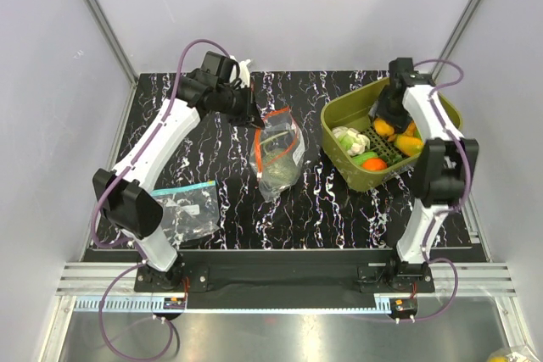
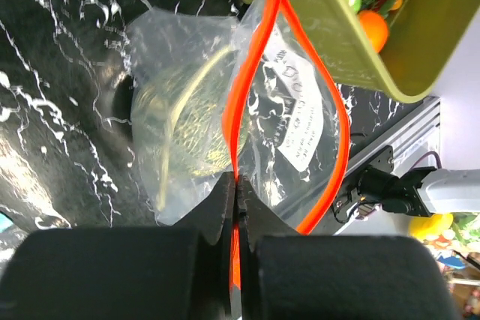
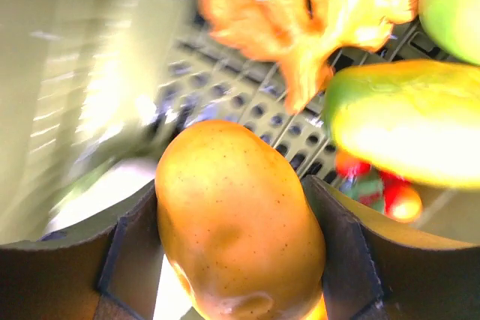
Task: Place the food in the zip-top bag and seal the zipper
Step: Pick up the fake fruit from the bin.
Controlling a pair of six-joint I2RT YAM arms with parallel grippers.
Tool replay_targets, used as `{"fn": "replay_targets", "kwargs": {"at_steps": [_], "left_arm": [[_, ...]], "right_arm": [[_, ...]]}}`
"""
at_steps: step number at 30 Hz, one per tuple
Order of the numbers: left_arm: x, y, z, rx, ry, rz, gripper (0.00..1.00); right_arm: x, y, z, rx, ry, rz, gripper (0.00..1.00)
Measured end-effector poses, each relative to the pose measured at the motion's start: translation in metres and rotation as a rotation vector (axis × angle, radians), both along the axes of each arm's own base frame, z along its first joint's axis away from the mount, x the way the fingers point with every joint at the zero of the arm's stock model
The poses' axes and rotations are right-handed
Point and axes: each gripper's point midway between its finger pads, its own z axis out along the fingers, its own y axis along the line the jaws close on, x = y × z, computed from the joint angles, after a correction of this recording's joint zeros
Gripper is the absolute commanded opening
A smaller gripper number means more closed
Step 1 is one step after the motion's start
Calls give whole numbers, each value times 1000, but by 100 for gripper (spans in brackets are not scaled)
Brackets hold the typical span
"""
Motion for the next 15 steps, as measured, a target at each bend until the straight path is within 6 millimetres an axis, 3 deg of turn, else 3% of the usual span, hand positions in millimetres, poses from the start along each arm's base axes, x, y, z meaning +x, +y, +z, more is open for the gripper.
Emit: {"fn": "replay_targets", "kwargs": {"at_steps": [6, 9, 11, 15], "left_arm": [[-4, 2, 6, 0, -14, -7, 0], [-6, 3, 12, -7, -24, -4, 0], [-7, 3, 16, -13, -28, 0, 0], [-6, 1, 23, -30, -30, 13, 0]], "right_arm": [[-15, 29, 115, 133, -304, 87, 37], [-28, 58, 166, 199, -442, 181, 39], [-36, 89, 184, 242, -485, 274, 38], [-56, 178, 203, 377, -514, 523, 36]]}}
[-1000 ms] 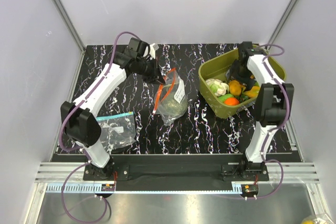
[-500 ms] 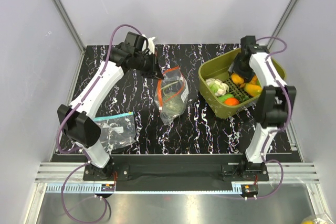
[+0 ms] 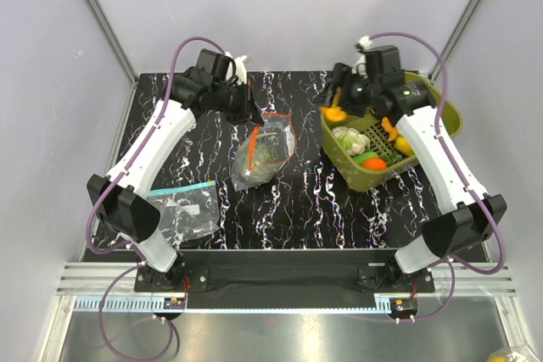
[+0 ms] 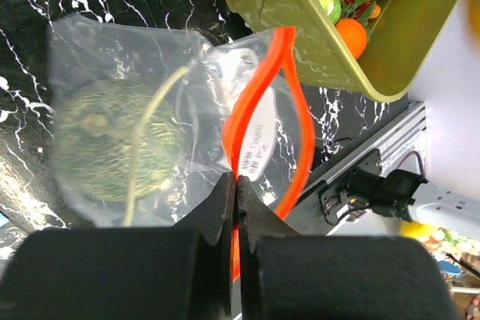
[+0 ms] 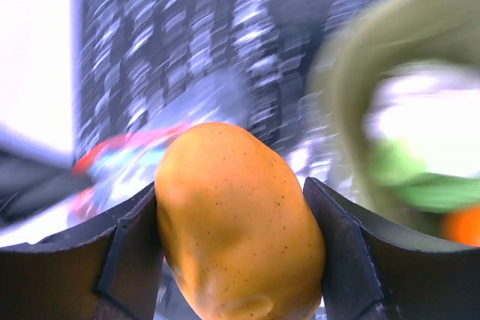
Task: Place the food in the zip-top bag and seal the zipper
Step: Pick up the fake fruit from the bin, then place the fake fruit in the zipper food storage bag.
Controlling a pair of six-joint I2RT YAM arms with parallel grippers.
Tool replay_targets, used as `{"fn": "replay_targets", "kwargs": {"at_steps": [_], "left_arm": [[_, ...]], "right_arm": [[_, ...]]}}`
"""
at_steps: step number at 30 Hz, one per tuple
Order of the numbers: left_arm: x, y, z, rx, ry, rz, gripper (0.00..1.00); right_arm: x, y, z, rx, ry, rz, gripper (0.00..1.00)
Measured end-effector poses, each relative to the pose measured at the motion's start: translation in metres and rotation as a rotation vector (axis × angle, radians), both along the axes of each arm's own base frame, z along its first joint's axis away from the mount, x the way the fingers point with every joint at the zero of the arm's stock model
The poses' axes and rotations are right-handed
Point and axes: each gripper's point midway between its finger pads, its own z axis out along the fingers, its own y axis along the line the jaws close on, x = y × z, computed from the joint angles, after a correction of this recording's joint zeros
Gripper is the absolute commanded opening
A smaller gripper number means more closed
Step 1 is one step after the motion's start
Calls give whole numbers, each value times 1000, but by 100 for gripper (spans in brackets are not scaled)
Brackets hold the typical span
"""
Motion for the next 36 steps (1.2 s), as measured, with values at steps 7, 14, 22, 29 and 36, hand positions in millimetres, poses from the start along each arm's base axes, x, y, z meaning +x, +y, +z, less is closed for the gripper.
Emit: {"fn": "replay_targets", "kwargs": {"at_steps": [7, 14, 22, 29, 36], "left_arm": [[1, -1, -1, -10, 9, 13, 0], [1, -1, -6, -7, 18, 13, 0], [-2, -4, -4, -26, 28, 2, 0], [1, -5, -2, -53, 32, 5, 0], [0, -8, -2, -66, 35, -5, 0]], "right_arm": [[-44, 92, 0, 133, 31, 263, 36], [-69, 141, -36, 163, 159, 361, 36], [-59, 168, -96, 117, 338, 347, 81], [-46, 166, -99, 71, 344, 294, 100], [-37, 133, -64, 3, 200, 199, 91]]}}
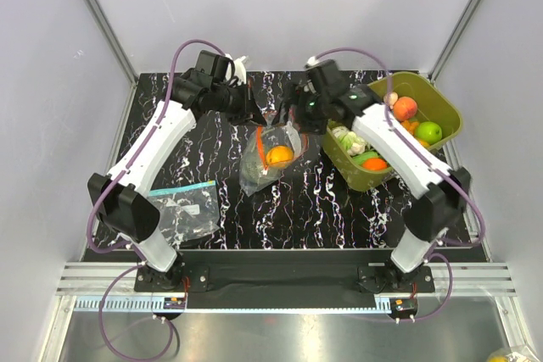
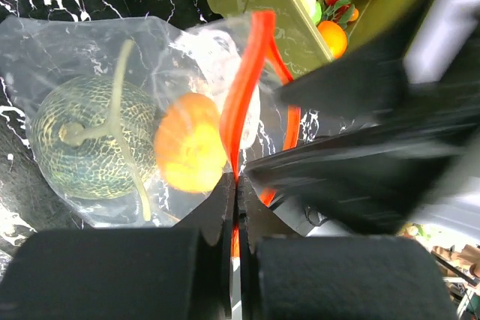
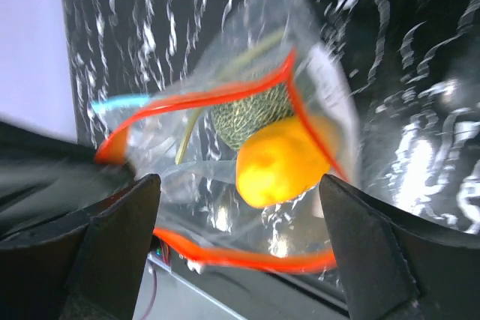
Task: Place the food in the zip-top bag and seal the zipper
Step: Place the fake fruit in the zipper food storage bag, then pick up the fake fruit from the bin.
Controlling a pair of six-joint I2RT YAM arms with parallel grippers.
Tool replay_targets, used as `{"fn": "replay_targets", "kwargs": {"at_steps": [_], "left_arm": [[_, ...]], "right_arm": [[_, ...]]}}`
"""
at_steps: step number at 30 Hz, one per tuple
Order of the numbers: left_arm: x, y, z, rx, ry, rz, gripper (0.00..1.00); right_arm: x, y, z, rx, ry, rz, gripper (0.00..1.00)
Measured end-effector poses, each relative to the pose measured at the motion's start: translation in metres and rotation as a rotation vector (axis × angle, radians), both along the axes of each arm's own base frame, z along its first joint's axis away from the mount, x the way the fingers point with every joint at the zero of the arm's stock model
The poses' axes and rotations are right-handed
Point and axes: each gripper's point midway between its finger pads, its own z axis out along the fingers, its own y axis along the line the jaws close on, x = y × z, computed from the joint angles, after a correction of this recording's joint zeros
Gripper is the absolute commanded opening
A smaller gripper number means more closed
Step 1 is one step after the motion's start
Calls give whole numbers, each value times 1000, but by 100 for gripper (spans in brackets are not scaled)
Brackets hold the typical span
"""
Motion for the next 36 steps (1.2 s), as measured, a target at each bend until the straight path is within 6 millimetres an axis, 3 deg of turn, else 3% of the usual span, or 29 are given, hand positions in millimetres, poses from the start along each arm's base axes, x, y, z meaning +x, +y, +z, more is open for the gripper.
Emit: {"fn": "replay_targets", "kwargs": {"at_steps": [3, 7, 10, 19, 22, 28, 30, 36], "left_arm": [[0, 0, 0, 0, 2, 0, 0], [0, 3, -6, 5, 16, 5, 0], [2, 9, -14, 14, 36, 21, 0], [1, 20, -32, 19, 78, 41, 0], [-1, 20, -29, 14, 65, 36, 0], [-4, 22, -20, 5, 17, 33, 0], [-3, 22, -19, 6, 7, 31, 0], [-2, 24, -19, 20, -11, 25, 0]], "right_arm": [[15, -43, 33, 19, -83, -106, 88], [54, -139, 53, -13, -162, -348, 88], [70, -193, 46, -85, -171, -479, 89], [81, -302, -10, -237, -41, -743, 90], [93, -328, -32, -269, -6, -802, 90], [125, -348, -79, -304, 52, -828, 89], [140, -354, -88, -314, 58, -841, 98], [173, -368, -99, -325, 44, -881, 100]]}}
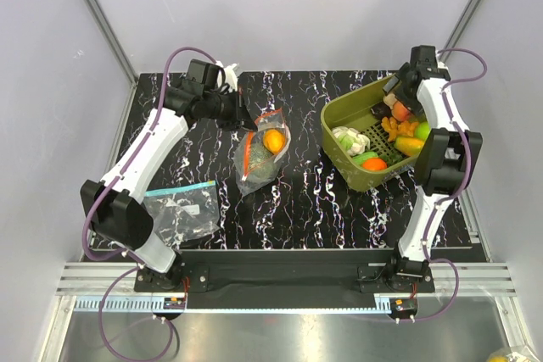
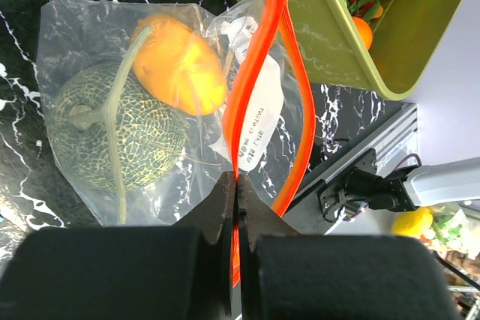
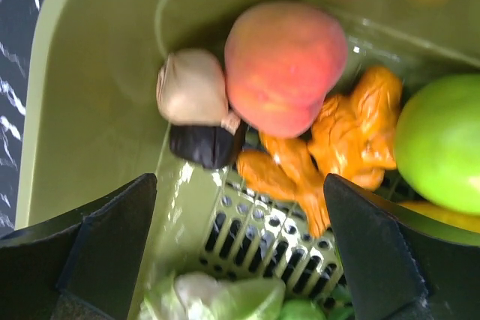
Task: Place the food in the zip-top bag and seal the zipper
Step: Pick up the fake fruit from the bin.
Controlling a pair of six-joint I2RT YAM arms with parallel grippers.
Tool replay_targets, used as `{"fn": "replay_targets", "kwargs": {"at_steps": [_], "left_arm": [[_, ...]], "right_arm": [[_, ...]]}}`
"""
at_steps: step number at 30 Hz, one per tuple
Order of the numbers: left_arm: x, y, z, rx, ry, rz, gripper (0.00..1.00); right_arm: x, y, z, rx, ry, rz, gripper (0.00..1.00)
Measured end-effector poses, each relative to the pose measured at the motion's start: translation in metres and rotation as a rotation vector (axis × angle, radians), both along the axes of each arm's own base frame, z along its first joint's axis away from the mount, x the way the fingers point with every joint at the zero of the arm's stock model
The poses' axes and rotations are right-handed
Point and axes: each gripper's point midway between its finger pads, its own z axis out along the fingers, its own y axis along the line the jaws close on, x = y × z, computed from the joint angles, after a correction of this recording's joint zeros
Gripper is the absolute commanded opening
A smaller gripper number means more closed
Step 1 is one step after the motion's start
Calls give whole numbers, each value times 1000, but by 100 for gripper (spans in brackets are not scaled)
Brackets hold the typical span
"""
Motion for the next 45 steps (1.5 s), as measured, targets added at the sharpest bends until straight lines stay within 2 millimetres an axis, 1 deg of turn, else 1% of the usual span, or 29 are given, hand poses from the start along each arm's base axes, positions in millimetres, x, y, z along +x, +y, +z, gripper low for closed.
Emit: {"fn": "replay_targets", "kwargs": {"at_steps": [3, 8, 12, 15, 17, 19, 20, 21, 24, 26, 30, 33, 35, 36, 38, 39, 43, 45], "left_arm": [[0, 1, 2, 5, -17, -7, 0], [0, 3, 4, 13, -36, -7, 0], [3, 5, 2, 30, -48, -1, 0], [5, 7, 2, 40, -55, 5, 0], [6, 9, 1, 47, -58, 11, 0], [7, 11, 0, 53, -60, 18, 0], [8, 12, 0, 57, -61, 21, 0], [8, 13, 0, 60, -63, 23, 0], [9, 14, -1, 69, -65, 30, 0], [10, 15, -2, 74, -67, 34, 0], [11, 16, -2, 77, -68, 38, 0], [11, 16, -2, 77, -67, 39, 0], [11, 16, -2, 76, -66, 39, 0], [11, 15, -2, 75, -65, 40, 0], [10, 15, -2, 73, -63, 42, 0], [10, 15, -2, 71, -62, 43, 0], [10, 14, -1, 64, -55, 45, 0], [10, 14, -1, 62, -53, 47, 0]], "right_arm": [[10, -9, -2, 5, -12, -43, 100], [33, -30, -3, 1, -47, -145, 100], [37, -41, -12, -4, -45, -206, 100], [38, -44, -23, 4, -30, -245, 100], [36, -45, -32, 6, -9, -274, 98], [34, -45, -39, 14, 5, -295, 91], [34, -45, -42, 18, 6, -304, 86], [34, -46, -43, 21, 6, -315, 71], [36, -46, -47, 28, 3, -328, 54], [38, -46, -46, 30, 1, -327, 49], [38, -46, -45, 21, -5, -313, 48], [29, -43, -42, 15, -6, -277, 46], [18, -38, -32, 18, -7, -244, 42], [12, -34, -23, 24, -14, -225, 41], [-1, -25, 1, 41, -55, -182, 38], [-7, -20, 14, 55, -78, -160, 38], [-40, 10, 82, 94, -215, -50, 37], [-54, 37, 116, 109, -288, 39, 36]]}}
